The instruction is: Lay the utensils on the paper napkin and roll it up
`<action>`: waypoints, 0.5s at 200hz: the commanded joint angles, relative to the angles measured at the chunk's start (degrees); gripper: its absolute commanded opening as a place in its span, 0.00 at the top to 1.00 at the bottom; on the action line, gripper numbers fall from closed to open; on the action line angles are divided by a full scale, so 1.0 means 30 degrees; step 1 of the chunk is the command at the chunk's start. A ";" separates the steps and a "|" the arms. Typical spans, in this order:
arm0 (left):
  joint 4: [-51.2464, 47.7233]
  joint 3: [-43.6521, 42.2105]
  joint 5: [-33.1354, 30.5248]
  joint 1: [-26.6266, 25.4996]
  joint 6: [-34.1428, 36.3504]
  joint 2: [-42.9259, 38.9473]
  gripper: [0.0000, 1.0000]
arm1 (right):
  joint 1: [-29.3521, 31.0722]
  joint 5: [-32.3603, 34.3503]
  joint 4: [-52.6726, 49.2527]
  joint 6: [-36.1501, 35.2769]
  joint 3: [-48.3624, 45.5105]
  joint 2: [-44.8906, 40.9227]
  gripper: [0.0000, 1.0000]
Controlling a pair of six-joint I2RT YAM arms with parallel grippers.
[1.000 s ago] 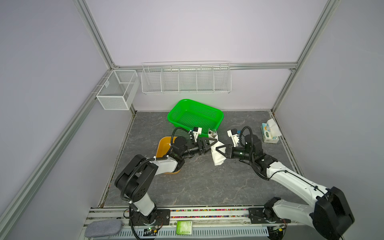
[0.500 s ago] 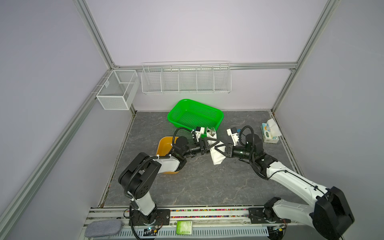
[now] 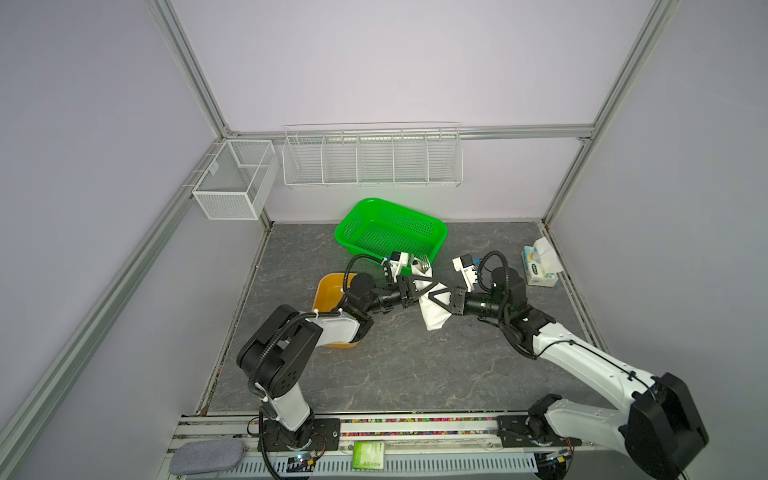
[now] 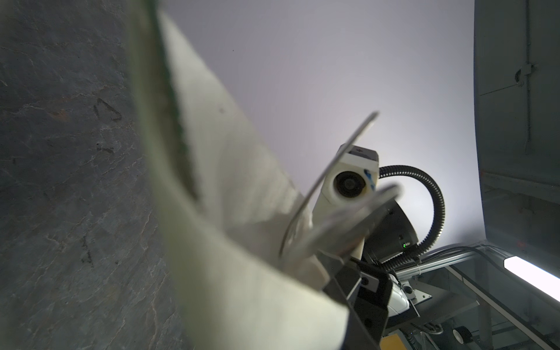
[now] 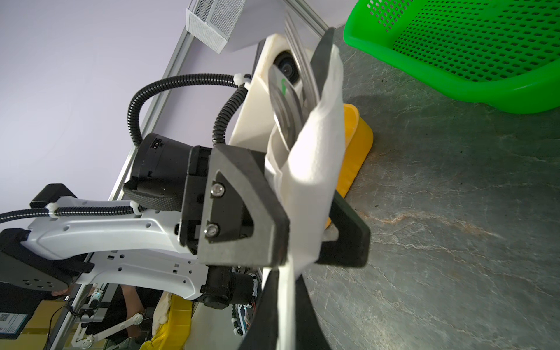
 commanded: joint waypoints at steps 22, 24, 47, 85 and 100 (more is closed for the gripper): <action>0.0992 0.0508 -0.0203 -0.0071 -0.0224 0.0105 0.76 | -0.0068 -0.0424 0.0768 0.0123 0.0507 0.0158 0.90; 0.1023 0.0521 -0.0211 -0.0073 -0.0224 0.0104 0.77 | -0.0061 -0.0402 0.0751 0.0114 0.0497 0.0178 0.89; 0.1035 0.0568 -0.0294 -0.0064 -0.0254 0.0115 0.82 | -0.0069 -0.0426 0.0600 0.0094 0.0494 0.0204 0.88; 0.1282 0.0570 -0.0457 -0.0075 -0.0283 0.0138 0.89 | -0.0073 -0.0375 0.0217 0.0003 0.0493 0.0117 0.86; 0.1390 0.0582 -0.0576 -0.0064 -0.0261 0.0101 0.91 | -0.0079 -0.0222 0.0029 -0.0026 0.0468 -0.0014 0.82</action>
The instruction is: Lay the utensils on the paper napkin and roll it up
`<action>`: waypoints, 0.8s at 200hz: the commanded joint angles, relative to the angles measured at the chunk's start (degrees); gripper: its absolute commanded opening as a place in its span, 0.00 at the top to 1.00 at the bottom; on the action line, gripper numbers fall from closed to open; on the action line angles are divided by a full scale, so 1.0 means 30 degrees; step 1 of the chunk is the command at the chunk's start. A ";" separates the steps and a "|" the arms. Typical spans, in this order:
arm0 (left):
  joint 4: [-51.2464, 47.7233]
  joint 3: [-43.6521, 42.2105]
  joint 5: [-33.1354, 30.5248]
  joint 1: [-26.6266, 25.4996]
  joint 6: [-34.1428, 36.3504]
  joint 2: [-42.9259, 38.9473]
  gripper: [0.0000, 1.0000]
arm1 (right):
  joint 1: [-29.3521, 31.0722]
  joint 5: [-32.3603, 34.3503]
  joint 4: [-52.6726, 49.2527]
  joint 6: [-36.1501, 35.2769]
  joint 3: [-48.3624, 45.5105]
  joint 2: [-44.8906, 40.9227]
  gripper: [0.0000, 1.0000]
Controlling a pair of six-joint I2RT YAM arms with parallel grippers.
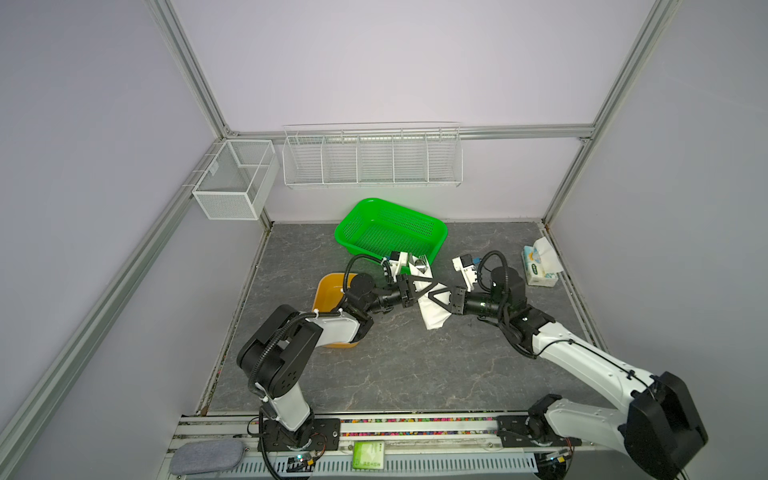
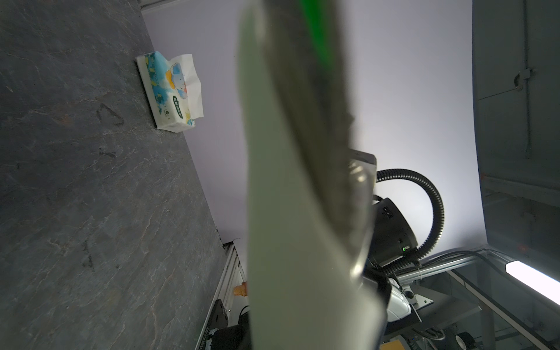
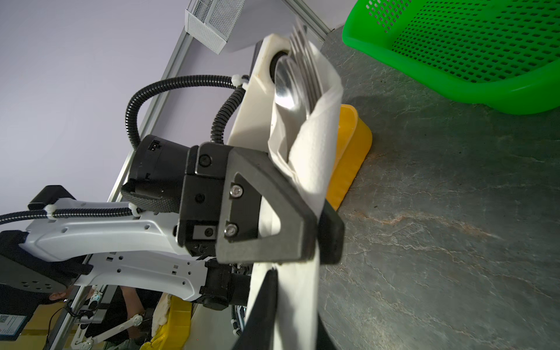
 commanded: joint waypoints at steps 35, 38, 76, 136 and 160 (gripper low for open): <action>0.1326 0.0613 -0.0351 -0.0064 -0.0152 -0.0067 0.95 | -0.0079 -0.0140 -0.0414 -0.0131 0.0398 -0.0458 0.78; 0.1331 0.0606 -0.0370 -0.0064 -0.0138 -0.0086 0.95 | -0.0077 -0.0138 -0.0471 -0.0123 0.0411 -0.0496 0.77; 0.1329 0.0652 -0.0469 -0.0036 0.0010 -0.0303 0.96 | -0.0153 0.0077 -0.1026 -0.0103 0.0166 -0.1184 0.64; 0.1323 0.0922 -0.0487 -0.0035 -0.0074 -0.0721 0.96 | -0.0228 -0.0432 -0.1262 -0.0025 -0.0258 -0.1480 0.35; 0.1294 0.1066 -0.0469 -0.0039 -0.0166 -0.0958 0.96 | -0.0230 -0.0544 -0.1328 -0.0098 -0.0298 -0.1226 0.27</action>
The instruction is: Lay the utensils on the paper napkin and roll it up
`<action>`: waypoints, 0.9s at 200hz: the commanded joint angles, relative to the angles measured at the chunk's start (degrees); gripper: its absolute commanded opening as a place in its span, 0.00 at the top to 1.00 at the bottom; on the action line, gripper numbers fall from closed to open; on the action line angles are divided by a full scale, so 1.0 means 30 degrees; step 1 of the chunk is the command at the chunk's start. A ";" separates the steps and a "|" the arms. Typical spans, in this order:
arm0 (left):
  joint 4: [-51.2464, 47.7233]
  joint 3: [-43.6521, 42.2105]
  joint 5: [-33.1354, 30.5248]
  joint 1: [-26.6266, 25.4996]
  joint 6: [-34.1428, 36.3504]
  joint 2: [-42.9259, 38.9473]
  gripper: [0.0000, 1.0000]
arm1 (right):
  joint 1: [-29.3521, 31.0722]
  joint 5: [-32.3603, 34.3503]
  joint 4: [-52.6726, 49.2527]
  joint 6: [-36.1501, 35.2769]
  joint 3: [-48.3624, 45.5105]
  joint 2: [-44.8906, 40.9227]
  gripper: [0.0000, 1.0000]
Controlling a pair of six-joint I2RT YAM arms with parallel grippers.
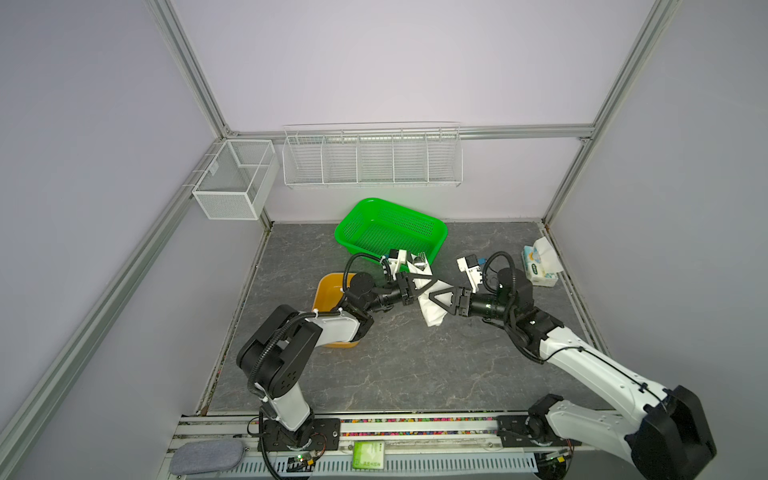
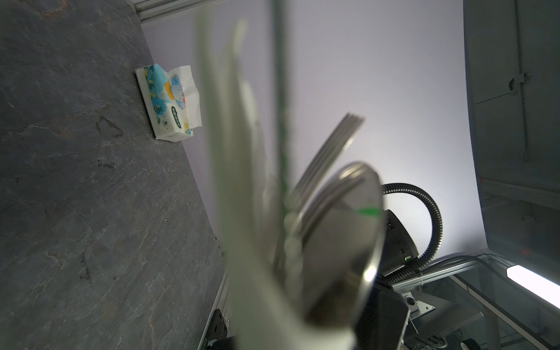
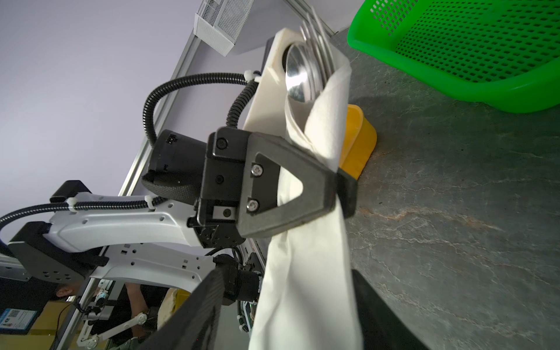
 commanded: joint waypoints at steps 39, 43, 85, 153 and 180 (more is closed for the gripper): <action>0.1136 0.0913 -0.0054 -0.0035 -0.0209 -0.1116 0.96 | -0.0064 -0.2045 0.0881 0.0376 -0.0290 0.0638 0.22; 0.1114 0.0946 -0.0019 -0.0036 -0.0209 -0.1135 0.96 | -0.0057 -0.2268 0.1052 0.0442 -0.0287 0.0694 0.22; 0.1281 0.1240 -0.0024 -0.0037 -0.0502 -0.1202 0.96 | -0.0001 -0.2962 0.1900 0.0872 -0.0314 0.0908 0.23; 0.1310 0.1490 -0.0024 -0.0042 -0.0589 -0.1424 0.96 | -0.0032 -0.3000 0.2721 0.1301 -0.0566 0.0689 0.64; 0.1252 0.1558 0.0005 -0.0035 -0.0582 -0.1470 0.95 | -0.0055 -0.3046 0.2864 0.1379 -0.0576 0.0501 0.71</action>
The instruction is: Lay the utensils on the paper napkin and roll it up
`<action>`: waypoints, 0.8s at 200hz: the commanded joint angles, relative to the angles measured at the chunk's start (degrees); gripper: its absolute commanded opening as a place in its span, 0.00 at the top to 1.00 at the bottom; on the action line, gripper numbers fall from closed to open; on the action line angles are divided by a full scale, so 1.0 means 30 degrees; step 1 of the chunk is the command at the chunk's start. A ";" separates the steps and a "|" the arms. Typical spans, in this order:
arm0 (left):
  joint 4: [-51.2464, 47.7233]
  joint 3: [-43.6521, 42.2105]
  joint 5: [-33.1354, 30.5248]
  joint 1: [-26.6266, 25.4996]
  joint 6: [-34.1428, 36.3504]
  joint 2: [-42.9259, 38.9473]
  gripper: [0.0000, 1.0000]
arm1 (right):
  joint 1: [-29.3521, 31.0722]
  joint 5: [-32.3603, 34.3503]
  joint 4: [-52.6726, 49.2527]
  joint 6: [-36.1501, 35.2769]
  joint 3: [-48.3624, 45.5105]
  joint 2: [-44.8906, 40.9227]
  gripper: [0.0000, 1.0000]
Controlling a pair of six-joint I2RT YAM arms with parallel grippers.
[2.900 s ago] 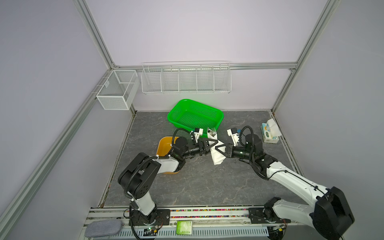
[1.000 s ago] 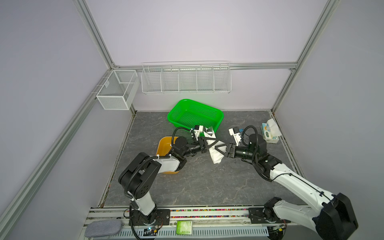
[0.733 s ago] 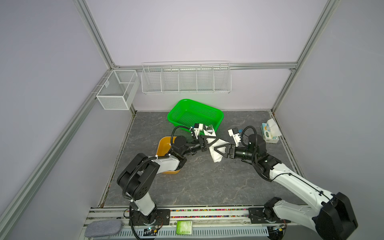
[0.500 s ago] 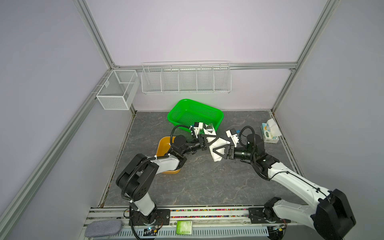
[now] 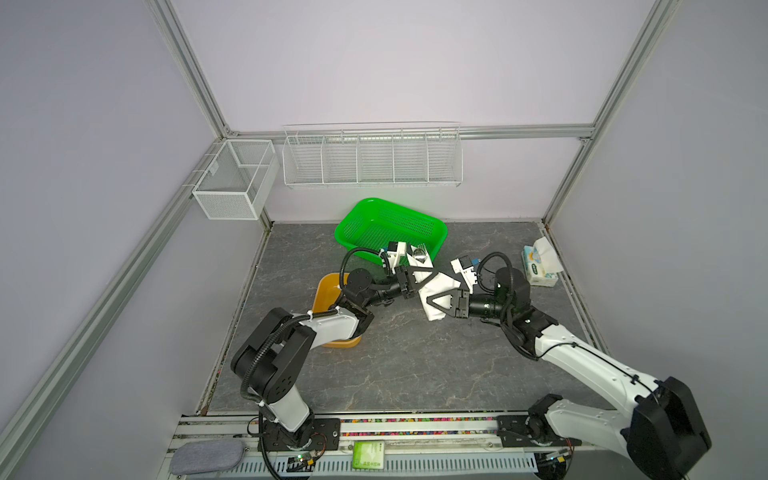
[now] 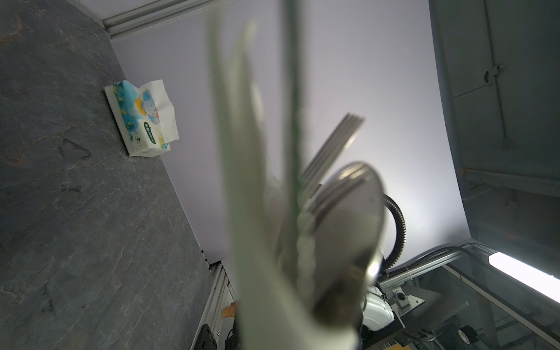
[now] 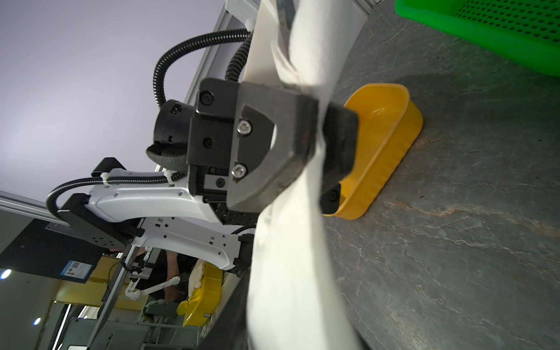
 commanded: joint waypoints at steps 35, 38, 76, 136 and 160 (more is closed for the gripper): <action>0.1105 0.0913 0.0060 -0.0051 -0.0435 -0.0716 0.87 | -0.0053 0.0005 0.0402 -0.0027 -0.0372 -0.0640 0.80; 0.1096 0.0908 0.0071 -0.0044 -0.0428 -0.0717 0.86 | -0.0061 0.0029 0.0372 -0.0057 -0.0369 -0.0647 0.80; 0.0981 0.0886 0.0170 -0.0050 -0.0443 -0.0626 0.73 | -0.0034 0.0185 0.0413 -0.0189 -0.0344 -0.0765 0.88; 0.1154 0.0378 0.0749 -0.0037 -0.0452 -0.0473 0.58 | -0.0051 0.0467 0.0710 -0.0017 -0.0172 -0.0736 0.88; 0.1448 0.0279 0.0918 -0.0119 -0.0524 -0.0325 0.58 | -0.0047 0.0376 0.0903 0.0128 -0.0080 -0.0708 0.88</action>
